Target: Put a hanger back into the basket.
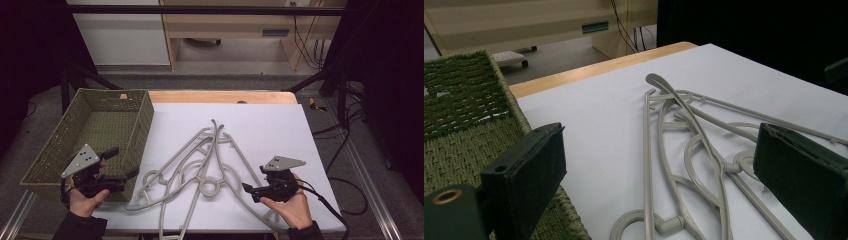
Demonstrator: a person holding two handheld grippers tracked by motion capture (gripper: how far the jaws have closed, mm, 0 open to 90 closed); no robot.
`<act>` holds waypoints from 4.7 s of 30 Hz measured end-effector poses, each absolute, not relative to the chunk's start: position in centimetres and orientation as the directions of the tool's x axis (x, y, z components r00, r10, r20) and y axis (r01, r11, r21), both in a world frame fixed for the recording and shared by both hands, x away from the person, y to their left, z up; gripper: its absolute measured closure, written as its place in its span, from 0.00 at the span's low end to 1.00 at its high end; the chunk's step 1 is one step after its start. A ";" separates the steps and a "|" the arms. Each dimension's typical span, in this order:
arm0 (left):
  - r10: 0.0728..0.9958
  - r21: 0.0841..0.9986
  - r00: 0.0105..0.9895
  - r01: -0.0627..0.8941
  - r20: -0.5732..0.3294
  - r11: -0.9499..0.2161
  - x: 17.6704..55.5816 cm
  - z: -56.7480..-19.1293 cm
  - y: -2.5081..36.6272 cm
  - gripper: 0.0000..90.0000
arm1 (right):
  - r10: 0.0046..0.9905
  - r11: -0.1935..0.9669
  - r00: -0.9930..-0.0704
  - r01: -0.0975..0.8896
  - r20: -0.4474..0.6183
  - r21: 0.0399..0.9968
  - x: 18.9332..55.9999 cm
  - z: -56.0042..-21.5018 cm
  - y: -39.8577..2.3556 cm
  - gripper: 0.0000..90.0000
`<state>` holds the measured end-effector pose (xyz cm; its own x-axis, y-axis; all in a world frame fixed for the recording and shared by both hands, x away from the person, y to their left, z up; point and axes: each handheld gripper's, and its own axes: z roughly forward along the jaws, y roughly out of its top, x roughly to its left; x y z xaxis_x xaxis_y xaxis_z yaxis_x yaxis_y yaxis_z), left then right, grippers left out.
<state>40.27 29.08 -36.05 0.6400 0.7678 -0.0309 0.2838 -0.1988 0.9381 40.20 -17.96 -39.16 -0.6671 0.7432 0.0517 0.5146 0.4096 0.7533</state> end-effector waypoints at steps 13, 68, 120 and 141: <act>0.769 0.937 0.639 0.283 -0.025 -0.205 40.3 -36.1 29.1 0.07 | 0.746 0.500 -0.656 0.663 0.111 0.557 41.0 -42.9 -14.9 0.41; 0.759 0.931 0.651 0.277 0.000 -0.237 40.1 -36.2 28.3 0.08 | 0.781 0.453 -0.593 0.754 0.196 0.475 42.0 -41.4 -17.0 0.91; 0.241 0.548 0.851 -0.065 0.467 -0.834 38.1 -38.2 18.0 0.17 | 0.281 0.736 -0.926 0.376 0.251 0.564 39.8 -37.7 -13.4 0.91; 0.067 0.416 0.773 -0.264 0.630 -0.870 37.1 -40.0 16.0 0.62 | 0.207 0.761 -0.940 0.328 0.271 0.559 39.4 -37.7 -12.8 0.91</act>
<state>37.12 16.00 -40.02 0.7733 0.0673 0.6305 -0.2637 -0.8702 0.4162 39.40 -12.78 -37.66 -0.9402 0.2066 0.2707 0.3283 0.7613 0.5592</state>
